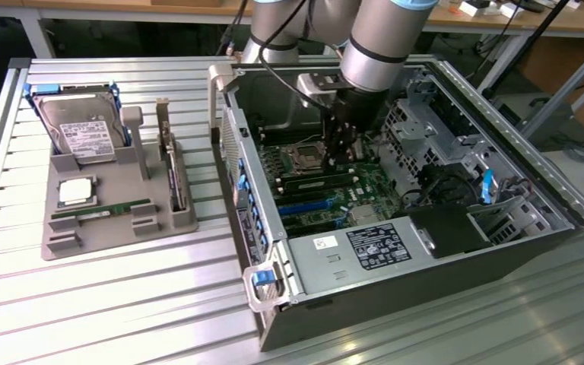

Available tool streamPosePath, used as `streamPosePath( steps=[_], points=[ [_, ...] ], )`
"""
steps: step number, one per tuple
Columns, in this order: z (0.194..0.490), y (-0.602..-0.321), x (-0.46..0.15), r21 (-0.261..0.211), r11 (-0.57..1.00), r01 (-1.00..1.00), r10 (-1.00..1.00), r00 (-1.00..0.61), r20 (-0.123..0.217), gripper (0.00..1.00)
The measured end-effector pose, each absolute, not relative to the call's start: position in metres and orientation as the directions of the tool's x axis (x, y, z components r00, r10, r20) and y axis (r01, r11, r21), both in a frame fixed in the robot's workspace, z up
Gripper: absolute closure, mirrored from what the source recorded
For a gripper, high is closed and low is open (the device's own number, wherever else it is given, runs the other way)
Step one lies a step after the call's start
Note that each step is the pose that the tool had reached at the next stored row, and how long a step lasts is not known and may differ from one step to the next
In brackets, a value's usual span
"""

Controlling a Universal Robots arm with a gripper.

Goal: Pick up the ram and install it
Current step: 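Insert the ram into the slot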

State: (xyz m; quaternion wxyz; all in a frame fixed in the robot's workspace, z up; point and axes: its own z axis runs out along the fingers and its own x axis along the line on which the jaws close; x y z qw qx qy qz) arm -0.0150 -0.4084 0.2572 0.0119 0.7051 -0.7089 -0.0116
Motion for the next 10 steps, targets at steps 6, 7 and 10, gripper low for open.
streamPosePath(
  steps=[6,7,10],
  points=[
    [0.258,-0.41,0.009,0.047,0.005,-0.999,-1.0,-0.005,0.0,0.9],
    [0.258,-0.41,0.019,0.052,0.005,-0.999,-1.0,-0.005,0.001,0.9],
    [0.258,-0.41,0.042,0.064,0.005,-0.998,-1.0,-0.005,0.001,0.9]
  ],
)
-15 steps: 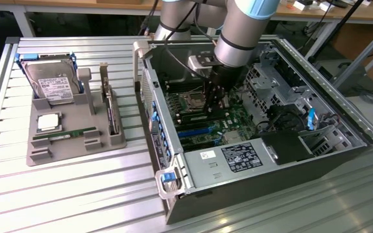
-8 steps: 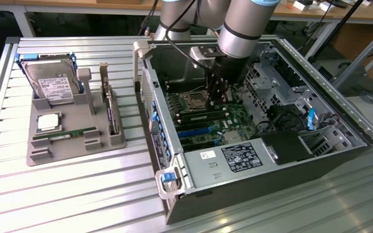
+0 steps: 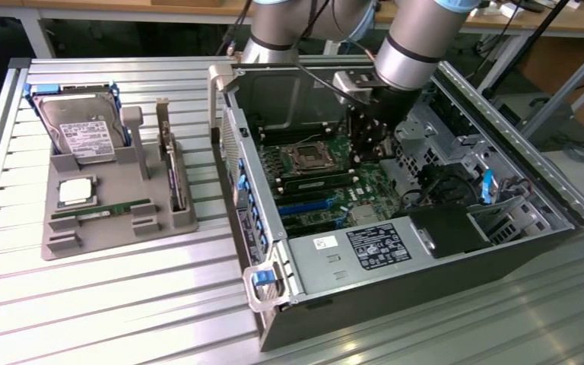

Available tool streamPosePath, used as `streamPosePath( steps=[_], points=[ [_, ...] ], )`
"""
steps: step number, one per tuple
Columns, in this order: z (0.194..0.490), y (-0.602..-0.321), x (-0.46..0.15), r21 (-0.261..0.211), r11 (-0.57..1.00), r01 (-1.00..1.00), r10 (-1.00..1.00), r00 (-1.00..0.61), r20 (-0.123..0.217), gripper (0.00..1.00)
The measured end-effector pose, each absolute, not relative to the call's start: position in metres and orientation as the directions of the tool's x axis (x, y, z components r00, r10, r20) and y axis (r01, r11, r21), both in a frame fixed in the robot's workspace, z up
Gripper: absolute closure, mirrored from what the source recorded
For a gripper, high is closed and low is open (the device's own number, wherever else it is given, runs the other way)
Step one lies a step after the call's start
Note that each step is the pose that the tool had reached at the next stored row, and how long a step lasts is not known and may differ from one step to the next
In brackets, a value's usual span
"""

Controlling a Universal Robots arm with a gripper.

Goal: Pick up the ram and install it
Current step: 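Insert the ram into the slot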

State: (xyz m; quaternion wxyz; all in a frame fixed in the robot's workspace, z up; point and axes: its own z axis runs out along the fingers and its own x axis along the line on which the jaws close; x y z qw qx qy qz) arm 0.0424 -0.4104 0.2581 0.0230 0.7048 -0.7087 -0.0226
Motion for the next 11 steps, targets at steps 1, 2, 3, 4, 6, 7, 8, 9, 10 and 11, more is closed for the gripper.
streamPosePath(
  steps=[1,2,3,4,6,7,8,9,10,11],
  points=[
    [0.258,-0.41,0.053,0.068,0.005,-0.998,-1.0,-0.005,0.001,0.9],
    [0.258,-0.41,0.059,0.07,0.005,-0.998,-1.0,-0.005,0.001,0.9],
    [0.258,-0.41,0.062,0.07,0.005,-0.998,-1.0,-0.005,0.001,0.9],
    [0.259,-0.41,0.066,0.07,0.005,-0.998,-1.0,-0.005,0.001,0.9],
    [0.263,-0.41,0.07,0.07,0.005,-0.998,-1.0,-0.005,0.001,0.9],
    [0.264,-0.41,0.072,0.07,0.005,-0.998,-1.0,-0.005,0.001,0.9],
    [0.266,-0.41,0.075,0.07,0.005,-0.998,-1.0,-0.005,0.001,0.9],
    [0.268,-0.41,0.078,0.07,0.005,-0.998,-1.0,-0.005,0.001,0.9],
    [0.271,-0.41,0.08,0.07,0.005,-0.998,-1.0,-0.005,0.001,0.9],
    [0.28,-0.41,0.082,0.07,0.005,-0.998,-1.0,-0.005,0.001,0.9]
  ],
)
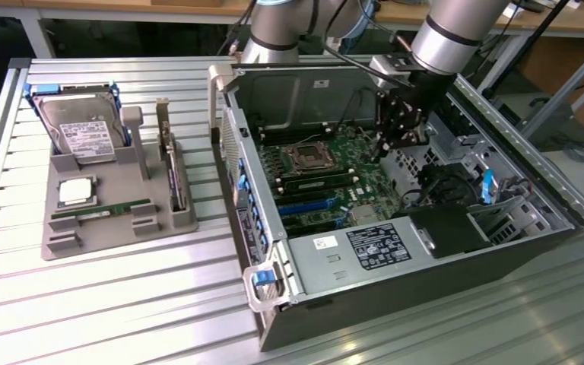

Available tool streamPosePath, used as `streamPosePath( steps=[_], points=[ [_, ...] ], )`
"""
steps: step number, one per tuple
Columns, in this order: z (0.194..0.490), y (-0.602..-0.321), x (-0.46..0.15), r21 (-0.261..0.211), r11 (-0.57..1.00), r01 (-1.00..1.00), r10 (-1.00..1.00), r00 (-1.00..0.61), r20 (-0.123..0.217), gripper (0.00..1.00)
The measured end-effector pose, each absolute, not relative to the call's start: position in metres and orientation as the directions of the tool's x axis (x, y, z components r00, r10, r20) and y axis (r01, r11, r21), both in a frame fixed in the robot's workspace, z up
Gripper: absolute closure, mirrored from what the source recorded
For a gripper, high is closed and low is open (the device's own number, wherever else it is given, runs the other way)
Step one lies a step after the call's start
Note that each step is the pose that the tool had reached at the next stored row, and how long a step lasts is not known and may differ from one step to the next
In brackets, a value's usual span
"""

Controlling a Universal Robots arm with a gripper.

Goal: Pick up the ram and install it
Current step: 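Insert the ram into the slot, then press down the ram until it locks into place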

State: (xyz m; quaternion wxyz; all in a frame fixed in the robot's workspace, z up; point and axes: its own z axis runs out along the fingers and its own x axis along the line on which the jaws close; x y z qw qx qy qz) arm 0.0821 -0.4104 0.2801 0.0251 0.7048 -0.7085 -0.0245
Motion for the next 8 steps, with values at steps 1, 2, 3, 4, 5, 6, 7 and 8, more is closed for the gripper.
streamPosePath(
  steps=[1,2,3,4,5,6,7,8],
  points=[
    [0.2829,-0.4104,0.0821,0.07,0.005,-0.998,-1.0,-0.005,0.001,0.9],
    [0.2838,-0.4104,0.0821,0.07,0.005,-0.998,-1.0,-0.005,0.001,0.9],
    [0.2838,-0.4104,0.0822,0.07,0.005,-0.998,-1.0,-0.005,0.001,0.9],
    [0.2839,-0.4104,0.0822,0.07,0.005,-0.998,-1.0,-0.005,0.001,0.9],
    [0.2839,-0.4104,0.0822,0.07,0.005,-0.998,-1.0,-0.005,0.001,0.9],
    [0.2839,-0.4104,0.0822,0.07,0.005,-0.998,-1.0,-0.005,0.001,0.9],
    [0.2839,-0.4104,0.0822,0.07,0.005,-0.998,-1.0,-0.005,0.001,0.9],
    [0.2839,-0.4104,0.0822,0.07,0.005,-0.998,-1.0,-0.005,0.001,0.9]
  ],
)
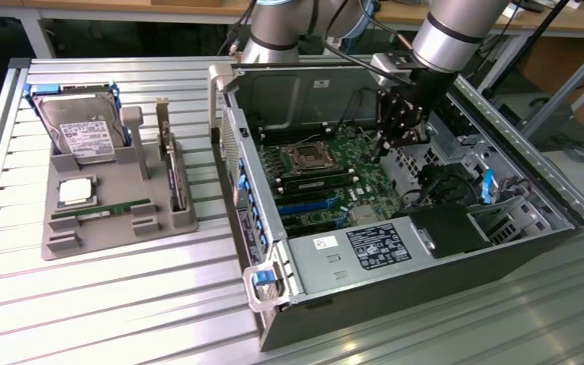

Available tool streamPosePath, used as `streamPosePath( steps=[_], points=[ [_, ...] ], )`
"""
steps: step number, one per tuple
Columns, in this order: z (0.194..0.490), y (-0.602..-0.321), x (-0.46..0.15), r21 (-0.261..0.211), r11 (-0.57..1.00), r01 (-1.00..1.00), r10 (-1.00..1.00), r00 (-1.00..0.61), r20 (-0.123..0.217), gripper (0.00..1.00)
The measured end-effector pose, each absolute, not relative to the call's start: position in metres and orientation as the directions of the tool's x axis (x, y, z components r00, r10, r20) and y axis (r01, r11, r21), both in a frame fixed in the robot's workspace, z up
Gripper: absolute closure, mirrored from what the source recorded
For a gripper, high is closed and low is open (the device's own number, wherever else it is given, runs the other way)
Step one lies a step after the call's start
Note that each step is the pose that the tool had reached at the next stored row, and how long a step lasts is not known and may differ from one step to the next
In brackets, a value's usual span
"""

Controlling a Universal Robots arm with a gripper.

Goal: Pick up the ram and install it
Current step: 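Press down the ram until it locks into place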

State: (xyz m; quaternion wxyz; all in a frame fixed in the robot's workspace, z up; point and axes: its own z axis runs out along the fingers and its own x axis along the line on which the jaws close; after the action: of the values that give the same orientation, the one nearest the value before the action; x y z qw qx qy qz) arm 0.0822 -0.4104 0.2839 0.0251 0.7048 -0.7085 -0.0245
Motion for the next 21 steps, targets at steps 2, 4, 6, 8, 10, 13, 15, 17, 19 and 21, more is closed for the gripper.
streamPosePath(
  steps=[2,4,6,8,10,13,15,17,19,21],
  points=[
    [0.284,-0.41,0.078,0.07,0.005,-0.998,-1.0,-0.005,0.001,0.9],
    [0.281,-0.41,0.063,0.07,0.005,-0.998,-1.0,-0.005,0.001,0.9],
    [0.277,-0.41,0.059,0.07,0.005,-0.998,-1.0,-0.005,0.001,0.9],
    [0.267,-0.41,0.053,0.07,0.005,-0.998,-1.0,-0.005,0.0,0.9],
    [0.259,-0.41,0.049,0.07,0.005,-0.998,-1.0,-0.005,0.0,0.9],
    [0.248,-0.41,0.047,0.07,0.005,-0.998,-1.0,-0.005,0.0,0.9],
    [0.24,-0.41,0.047,0.07,0.004,-0.998,-1.0,-0.004,0.0,0.9],
    [0.235,-0.41,0.047,0.07,0.004,-0.998,-1.0,-0.004,0.0,0.9],
    [0.232,-0.411,0.047,0.07,0.005,-0.998,-1.0,-0.005,0.0,0.9],
    [0.232,-0.411,0.047,0.07,0.004,-0.998,-1.0,-0.004,-0.003,0.9]
  ],
)
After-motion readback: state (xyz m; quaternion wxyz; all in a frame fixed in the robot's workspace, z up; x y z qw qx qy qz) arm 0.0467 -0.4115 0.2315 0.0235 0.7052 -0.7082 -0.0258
